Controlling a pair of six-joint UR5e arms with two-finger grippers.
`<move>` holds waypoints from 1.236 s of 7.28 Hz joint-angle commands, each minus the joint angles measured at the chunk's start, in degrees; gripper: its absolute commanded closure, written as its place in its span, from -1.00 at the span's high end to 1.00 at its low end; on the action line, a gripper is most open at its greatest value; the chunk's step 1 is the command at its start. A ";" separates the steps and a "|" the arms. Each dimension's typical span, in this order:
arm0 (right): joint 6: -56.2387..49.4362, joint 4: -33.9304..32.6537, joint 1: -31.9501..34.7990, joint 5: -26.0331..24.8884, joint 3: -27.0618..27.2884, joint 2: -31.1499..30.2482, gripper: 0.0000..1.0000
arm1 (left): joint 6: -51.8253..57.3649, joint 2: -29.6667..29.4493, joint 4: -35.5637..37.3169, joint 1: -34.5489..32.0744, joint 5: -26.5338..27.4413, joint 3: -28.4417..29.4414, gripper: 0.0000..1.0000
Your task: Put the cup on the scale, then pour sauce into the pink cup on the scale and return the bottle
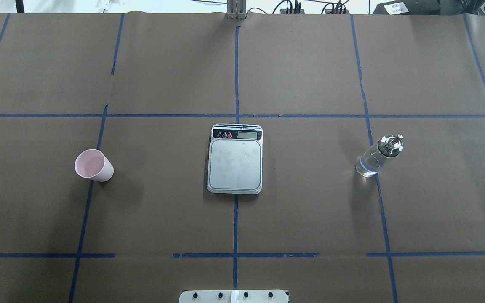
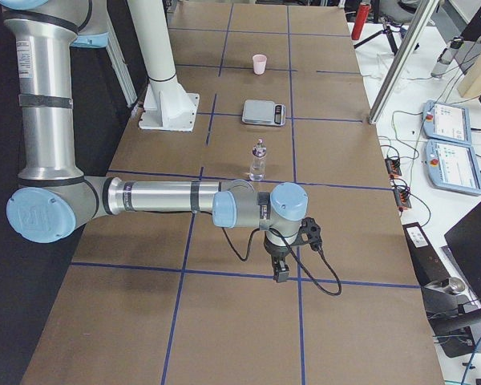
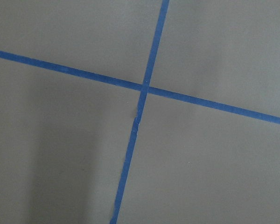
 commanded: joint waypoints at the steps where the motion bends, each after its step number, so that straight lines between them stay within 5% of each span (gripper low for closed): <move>1: 0.13 0.09 -1.08 -0.01 0.52 0.17 1.00 | 0.21 0.30 -0.36 0.00 -0.17 0.01 1.00; 2: 0.31 0.96 -2.31 -0.18 0.62 0.78 1.00 | 0.30 0.39 -0.45 0.00 -0.09 0.27 1.00; 5: 0.84 18.75 -4.87 -0.79 0.79 1.84 1.00 | -0.14 0.22 -8.05 0.44 0.18 -0.17 1.00; 7: 2.58 22.85 -4.78 0.34 0.27 2.63 1.00 | 0.12 0.04 -23.30 0.44 0.00 0.00 1.00; 9: 2.95 22.94 -4.78 0.87 0.70 2.72 1.00 | 0.04 -6.26 -44.99 0.62 -0.26 12.16 1.00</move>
